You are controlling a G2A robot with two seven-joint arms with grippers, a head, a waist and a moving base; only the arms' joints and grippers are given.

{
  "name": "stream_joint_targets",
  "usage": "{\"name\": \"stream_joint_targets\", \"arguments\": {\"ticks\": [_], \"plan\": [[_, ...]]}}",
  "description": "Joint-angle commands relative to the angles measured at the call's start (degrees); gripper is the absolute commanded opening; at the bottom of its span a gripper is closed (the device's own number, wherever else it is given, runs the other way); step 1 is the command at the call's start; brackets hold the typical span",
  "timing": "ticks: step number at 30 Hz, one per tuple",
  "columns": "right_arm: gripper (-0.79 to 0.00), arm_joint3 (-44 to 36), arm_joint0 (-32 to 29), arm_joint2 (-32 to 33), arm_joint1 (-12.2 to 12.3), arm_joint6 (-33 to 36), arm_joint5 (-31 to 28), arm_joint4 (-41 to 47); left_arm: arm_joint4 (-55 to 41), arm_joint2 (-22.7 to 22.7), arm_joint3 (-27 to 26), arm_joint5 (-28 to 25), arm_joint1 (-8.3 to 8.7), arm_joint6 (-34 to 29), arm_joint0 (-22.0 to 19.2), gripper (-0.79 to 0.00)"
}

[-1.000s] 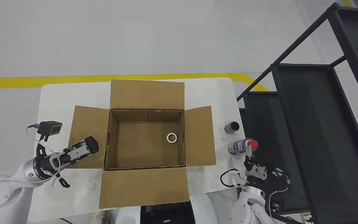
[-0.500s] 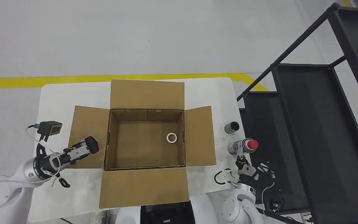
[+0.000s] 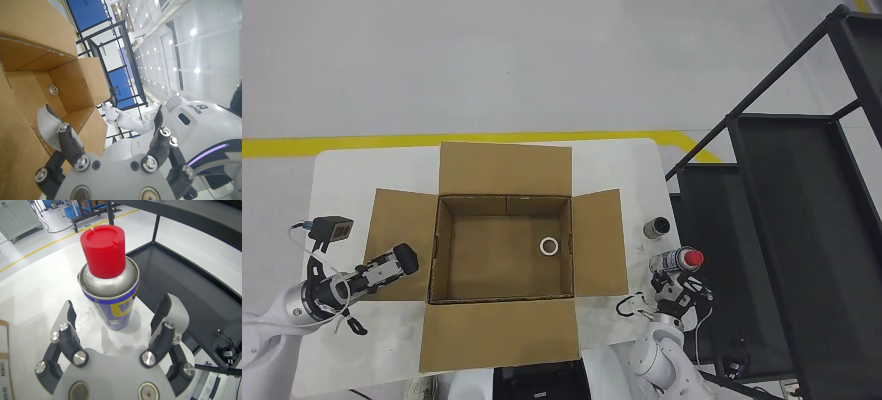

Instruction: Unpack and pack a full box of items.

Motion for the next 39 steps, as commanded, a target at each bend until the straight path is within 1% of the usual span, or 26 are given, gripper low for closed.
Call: {"name": "stream_joint_targets", "arguments": {"ticks": [1, 9, 18, 19, 20, 21, 33, 39], "plan": [[0.000, 1.08, 0.85, 0.08, -0.13, -0.21, 0.00, 0.15, 0.00, 0.00, 0.00, 0.00, 0.00, 0.00, 0.00, 0.000], [0.000, 6.16, 4.72, 0.66, -0.66, -0.32, -0.13, 0.55, 0.00, 0.00, 0.00, 0.00, 0.00, 0.00, 0.00, 0.000], [0.000, 7.91, 6.59, 0.89, -1.12, -0.26, -0.28, -0.22, 0.00, 0.00, 0.00, 0.00, 0.00, 0.00, 0.00, 0.000], [-0.249, 7.88, 6.64, 0.96, -1.17, -0.27, -0.32, -0.20, 0.00, 0.00, 0.00, 0.00, 0.00, 0.00, 0.00, 0.000], [-0.453, 7.86, 6.65, 1.02, -1.22, -0.33, -0.43, -0.29, 0.00, 0.00, 0.00, 0.00, 0.00, 0.00, 0.00, 0.000], [-0.785, 7.85, 6.67, 1.08, -1.25, -0.41, -0.44, -0.30, 0.00, 0.00, 0.00, 0.00, 0.00, 0.00, 0.00, 0.000], [-0.785, 9.00, 7.82, 1.88, -1.77, -0.25, -0.46, -0.82, 0.00, 0.00, 0.00, 0.00, 0.00, 0.00, 0.00, 0.000], [-0.785, 7.26, 6.37, 2.15, -2.05, -1.82, -1.67, -0.59, 0.00, 0.00, 0.00, 0.00, 0.00, 0.00, 0.00, 0.000]]}}
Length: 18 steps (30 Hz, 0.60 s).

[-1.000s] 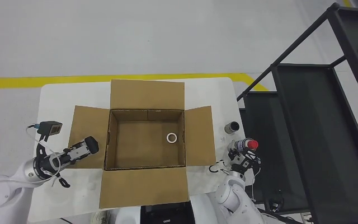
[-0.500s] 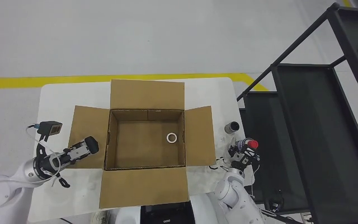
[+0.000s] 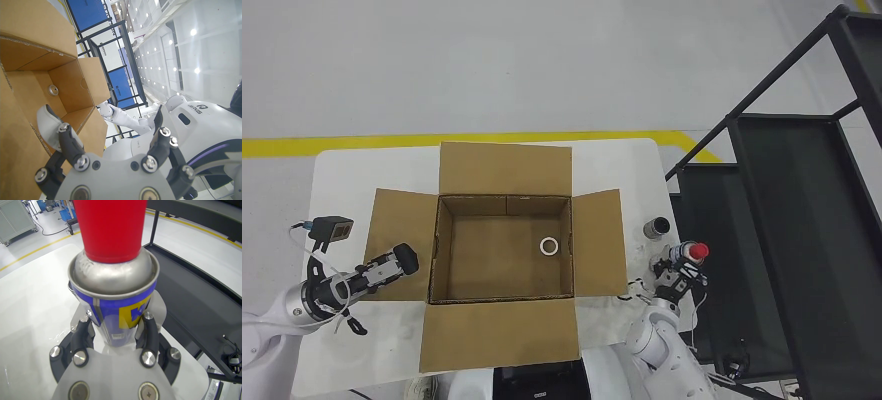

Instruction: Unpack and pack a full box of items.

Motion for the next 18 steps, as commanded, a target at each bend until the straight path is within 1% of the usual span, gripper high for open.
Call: {"name": "stream_joint_targets", "arguments": {"ticks": [1, 3, 6, 13, 18], "plan": [[-0.785, -1.14, -0.90, 0.16, -0.09, -0.98, -0.60, 0.31, 0.00, 0.00, 0.00, 0.00, 0.00, 0.00, 0.00, 0.000], [-0.785, -3.07, -2.23, 0.43, -0.17, -2.07, -1.57, 0.77, 0.00, 0.00, 0.00, 0.00, 0.00, 0.00, 0.00, 0.000], [-0.785, -8.10, -5.38, 1.06, -0.23, -4.51, -3.32, 1.09, 0.00, 0.00, 0.00, 0.00, 0.00, 0.00, 0.00, 0.000], [-0.785, -26.35, -16.29, 1.76, -0.13, -7.95, -8.60, 0.11, 0.00, 0.00, 0.00, 0.00, 0.00, 0.00, 0.00, 0.000], [-0.785, -39.43, -23.65, 0.11, 0.23, -5.88, -16.87, -1.15, 0.00, 0.00, 0.00, 0.00, 0.00, 0.00, 0.00, 0.000]]}}
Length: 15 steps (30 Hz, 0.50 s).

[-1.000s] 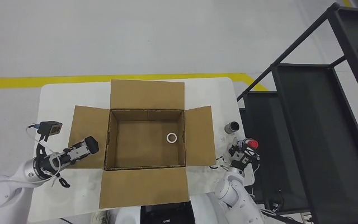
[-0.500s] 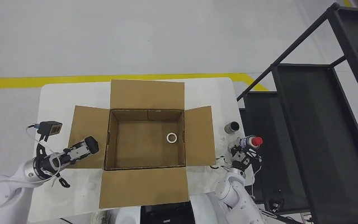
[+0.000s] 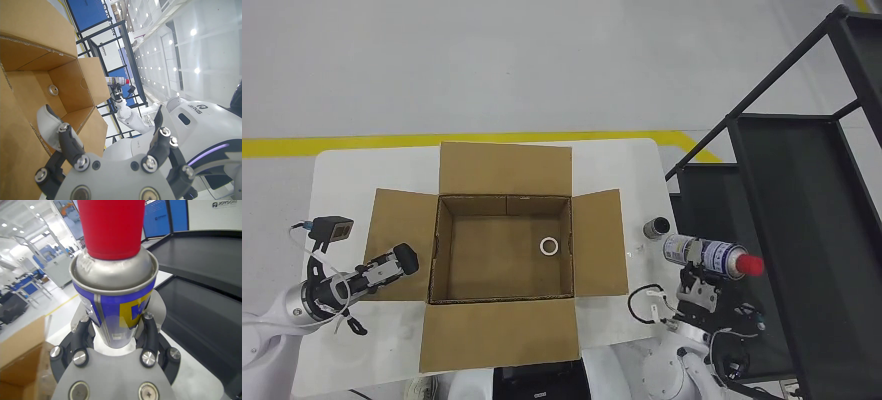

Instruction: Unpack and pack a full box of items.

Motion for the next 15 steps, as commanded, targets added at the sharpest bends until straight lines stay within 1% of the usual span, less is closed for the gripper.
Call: {"name": "stream_joint_targets", "arguments": {"ticks": [1, 2, 5, 8, 11, 14, 15], "plan": [[-0.785, -4.47, -2.29, -0.66, 0.16, 0.50, -2.40, -1.93, 0.00, 0.00, 0.00, 0.00, 0.00, 0.00, 0.00, 0.000], [-0.785, -6.98, -3.48, -1.85, 0.25, 1.01, -4.01, -3.42, 0.00, 0.00, 0.00, 0.00, 0.00, 0.00, 0.00, 0.000], [-0.785, -10.90, -5.15, -4.26, 0.46, 2.49, -6.54, -6.94, 0.00, 0.00, 0.00, 0.00, 0.00, 0.00, 0.00, 0.000], [-0.785, -13.88, -6.37, -7.91, 0.82, 6.96, -10.12, -11.36, 0.00, 0.00, 0.00, 0.00, 0.00, 0.00, 0.00, 0.000], [-0.785, -16.08, -6.67, -11.08, 1.29, 16.02, -12.70, -14.97, 0.00, 0.00, 0.00, 0.00, 0.00, 0.00, 0.00, 0.000], [-0.785, -16.85, -4.52, -12.48, 1.70, 28.44, -13.35, -17.44, 0.00, 0.00, 0.00, 0.00, 0.00, 0.00, 0.00, 0.000], [-0.785, -16.24, -3.59, -13.09, 1.86, 33.75, -13.62, -18.79, 0.00, 0.00, 0.00, 0.00, 0.00, 0.00, 0.00, 0.000]]}}
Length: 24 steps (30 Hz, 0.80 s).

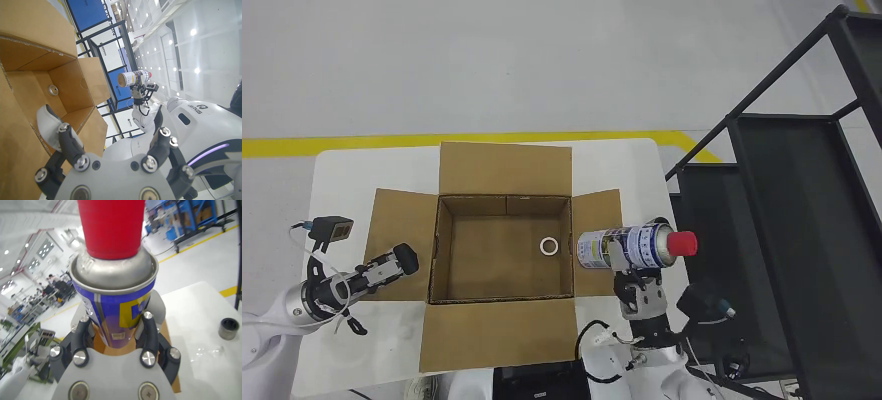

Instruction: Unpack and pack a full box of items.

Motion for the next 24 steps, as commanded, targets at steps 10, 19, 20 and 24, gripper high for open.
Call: {"name": "stream_joint_targets", "arguments": {"ticks": [10, 19, 20, 24], "plan": [[-0.785, 7.44, 15.41, -9.37, 1.01, 28.28, 9.74, -8.36, 0.00, 0.00, 0.00, 0.00, 0.00, 0.00, 0.00, 0.000], [-0.785, 18.58, 30.67, -20.12, 0.07, 35.34, 29.11, -11.71, 0.00, 0.00, 0.00, 0.00, 0.00, 0.00, 0.00, 0.000], [-0.785, 19.72, 32.05, -21.25, -0.16, 35.88, 31.02, -12.08, 0.00, 0.00, 0.00, 0.00, 0.00, 0.00, 0.00, 0.000], [-0.785, 25.26, 36.12, -24.61, -1.17, 38.48, 37.72, -13.30, 0.00, 0.00, 0.00, 0.00, 0.00, 0.00, 0.00, 0.000]]}}
